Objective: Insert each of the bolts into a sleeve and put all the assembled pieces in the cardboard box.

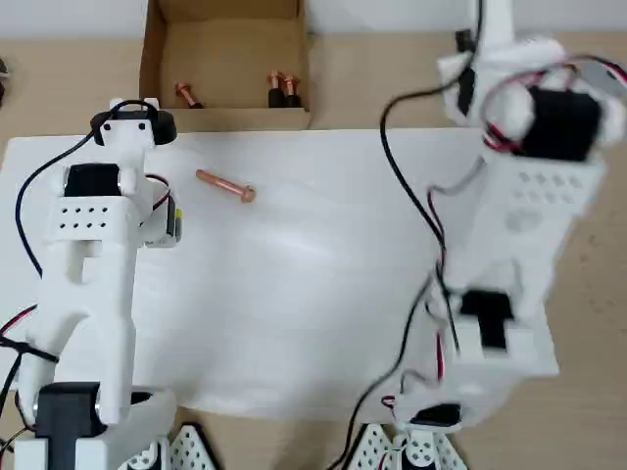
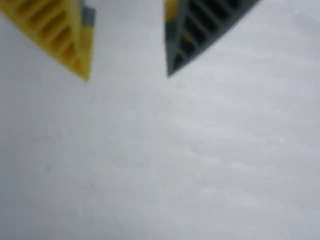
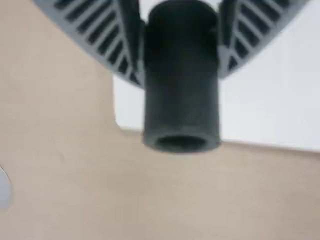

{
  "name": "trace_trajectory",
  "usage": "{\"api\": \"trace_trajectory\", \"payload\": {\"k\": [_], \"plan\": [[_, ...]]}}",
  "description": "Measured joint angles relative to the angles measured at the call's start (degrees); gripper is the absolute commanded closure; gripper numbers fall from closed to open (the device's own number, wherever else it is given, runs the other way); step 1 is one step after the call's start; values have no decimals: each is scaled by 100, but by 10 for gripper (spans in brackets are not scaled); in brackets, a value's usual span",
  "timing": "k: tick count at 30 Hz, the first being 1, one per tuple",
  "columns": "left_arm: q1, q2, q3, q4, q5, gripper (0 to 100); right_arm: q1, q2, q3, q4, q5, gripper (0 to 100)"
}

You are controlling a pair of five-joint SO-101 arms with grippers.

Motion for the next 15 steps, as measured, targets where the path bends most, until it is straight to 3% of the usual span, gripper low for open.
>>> {"api": "trace_trajectory", "payload": {"k": [7, 15], "plan": [[0, 0, 79, -88, 167, 892, -167, -2787, 3051, -475, 0, 986], [0, -9, 360, -721, 1020, 889, -167, -5899, 7024, -2831, -264, 987]]}}
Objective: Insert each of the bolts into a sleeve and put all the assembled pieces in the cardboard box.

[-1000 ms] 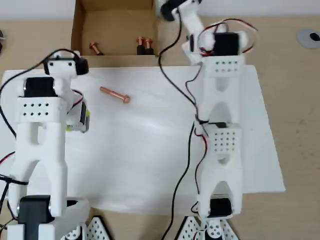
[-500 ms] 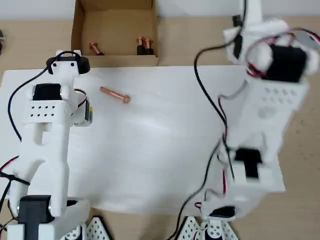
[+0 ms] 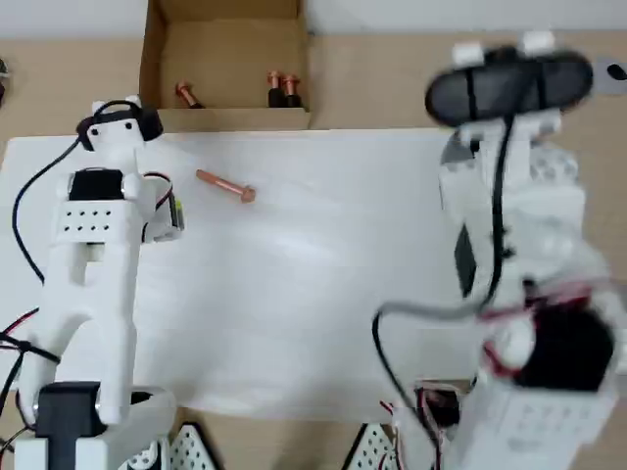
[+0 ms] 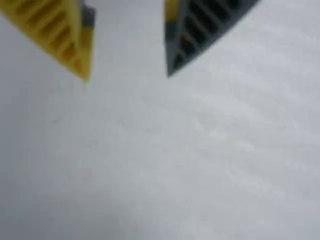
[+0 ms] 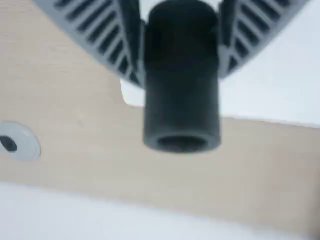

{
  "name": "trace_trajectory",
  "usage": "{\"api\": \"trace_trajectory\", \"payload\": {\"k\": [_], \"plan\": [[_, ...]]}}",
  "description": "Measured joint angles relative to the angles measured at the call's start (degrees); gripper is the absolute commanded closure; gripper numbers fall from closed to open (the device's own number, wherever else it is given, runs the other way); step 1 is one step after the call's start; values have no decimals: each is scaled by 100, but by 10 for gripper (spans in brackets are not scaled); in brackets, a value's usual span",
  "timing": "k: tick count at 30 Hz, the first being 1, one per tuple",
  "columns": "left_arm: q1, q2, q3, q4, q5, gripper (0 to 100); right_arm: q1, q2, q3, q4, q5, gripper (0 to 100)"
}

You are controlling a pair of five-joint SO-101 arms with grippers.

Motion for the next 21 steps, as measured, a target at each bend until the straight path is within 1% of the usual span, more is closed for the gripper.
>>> {"api": "trace_trajectory", "payload": {"k": [2, 6, 7, 9, 13, 15, 18, 21], "plan": [[18, 0, 0, -97, -79, 880, 0, -659, 976, -334, -18, 987], [26, 18, -492, -97, -580, 785, 0, -1398, 2136, -492, -18, 987], [26, 105, -703, -70, -747, 768, 0, -1477, 2259, -492, -18, 987], [26, 422, -1169, 79, -1064, 767, 0, -1574, 2391, -475, -18, 987], [53, 1600, -2374, 765, -1732, 768, 0, -1635, 2418, -466, -18, 987], [220, 2338, -3033, 1336, -2215, 768, 0, -1644, 2418, -466, -18, 987], [624, 3165, -3789, 2268, -3191, 768, 0, -1653, 2418, -466, -18, 987], [835, 3314, -4176, 2558, -4325, 768, 0, -1653, 2418, -466, -18, 987]]}}
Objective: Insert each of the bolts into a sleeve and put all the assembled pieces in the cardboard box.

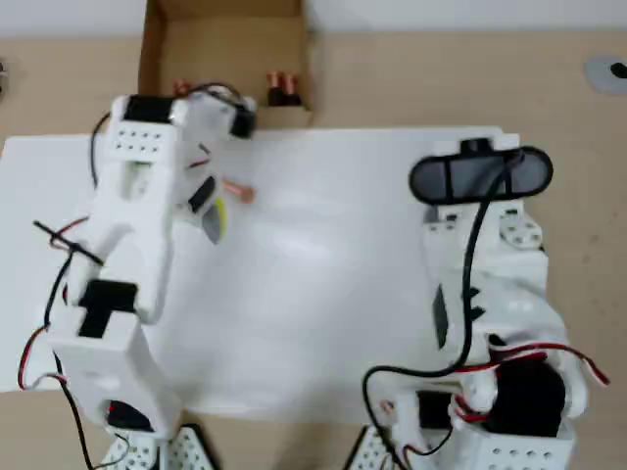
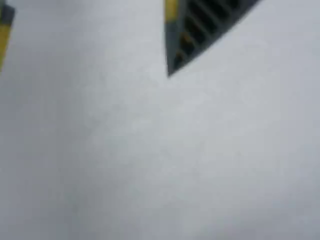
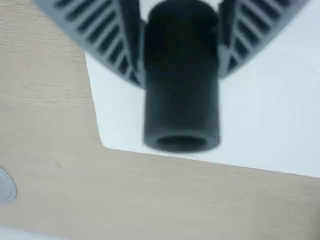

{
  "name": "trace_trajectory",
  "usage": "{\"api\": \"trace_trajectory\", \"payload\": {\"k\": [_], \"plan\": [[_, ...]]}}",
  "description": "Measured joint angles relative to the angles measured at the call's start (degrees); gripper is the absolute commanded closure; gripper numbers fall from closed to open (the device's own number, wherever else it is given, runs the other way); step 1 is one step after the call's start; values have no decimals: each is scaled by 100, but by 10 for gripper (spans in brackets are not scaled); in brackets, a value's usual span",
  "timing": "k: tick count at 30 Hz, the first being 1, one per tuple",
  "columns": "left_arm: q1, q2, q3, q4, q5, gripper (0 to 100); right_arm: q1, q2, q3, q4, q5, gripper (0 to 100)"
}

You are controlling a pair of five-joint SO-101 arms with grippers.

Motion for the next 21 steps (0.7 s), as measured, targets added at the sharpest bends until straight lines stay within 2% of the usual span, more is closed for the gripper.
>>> {"api": "trace_trajectory", "payload": {"k": [3, 5, 8, 12, 15, 18, 21], "plan": [[88, 18, -176, 79, -1248, 768, 0, -9, 88, 0, 149, 987], [158, 18, -387, 79, -1670, 768, 0, -9, 220, 0, 229, 987], [158, 18, -862, 79, -1802, 768, 0, -9, 404, 9, 334, 987], [158, 18, -1301, 79, -1609, 768, 0, -9, 440, 9, 378, 987], [158, 18, -1371, 9, -2004, 768, 0, -9, 440, -53, 378, 987], [158, 185, -1407, -527, -2576, 779, 0, -9, 440, -114, 378, 987], [158, 598, -1424, -1530, -2620, 848, 0, -9, 510, -114, 378, 987]]}}
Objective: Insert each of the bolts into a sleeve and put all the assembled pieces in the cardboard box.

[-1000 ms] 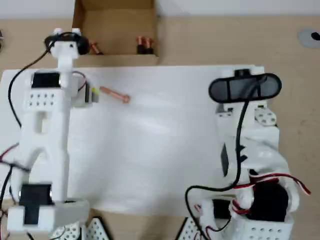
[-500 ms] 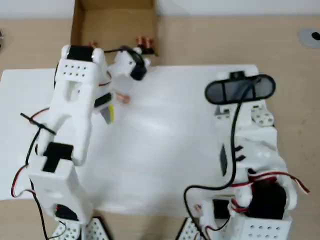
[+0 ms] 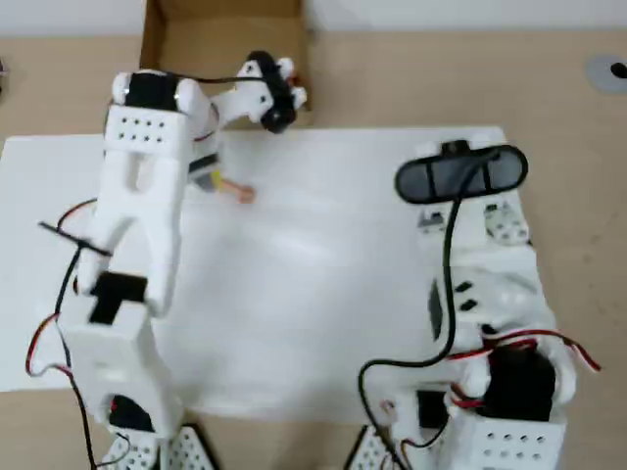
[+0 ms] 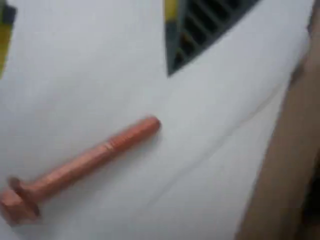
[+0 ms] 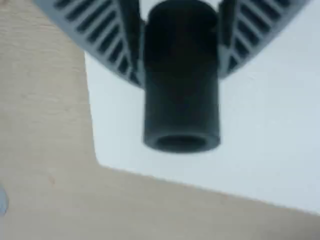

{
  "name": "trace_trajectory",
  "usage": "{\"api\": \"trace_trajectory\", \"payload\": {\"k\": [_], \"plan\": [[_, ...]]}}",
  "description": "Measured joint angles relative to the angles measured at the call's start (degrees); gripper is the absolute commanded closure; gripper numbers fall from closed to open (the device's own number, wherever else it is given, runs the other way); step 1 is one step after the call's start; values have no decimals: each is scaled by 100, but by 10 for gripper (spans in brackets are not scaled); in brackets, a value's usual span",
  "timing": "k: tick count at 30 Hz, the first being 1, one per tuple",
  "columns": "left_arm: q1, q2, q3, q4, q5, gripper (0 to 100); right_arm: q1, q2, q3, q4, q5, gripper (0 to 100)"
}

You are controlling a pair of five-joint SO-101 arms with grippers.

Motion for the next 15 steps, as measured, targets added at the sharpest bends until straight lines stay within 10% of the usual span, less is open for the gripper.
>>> {"api": "trace_trajectory", "payload": {"k": [15], "plan": [[202, 642, 343, -976, 2233, 987, 0, 9, 97, 0, 0, 987]]}}
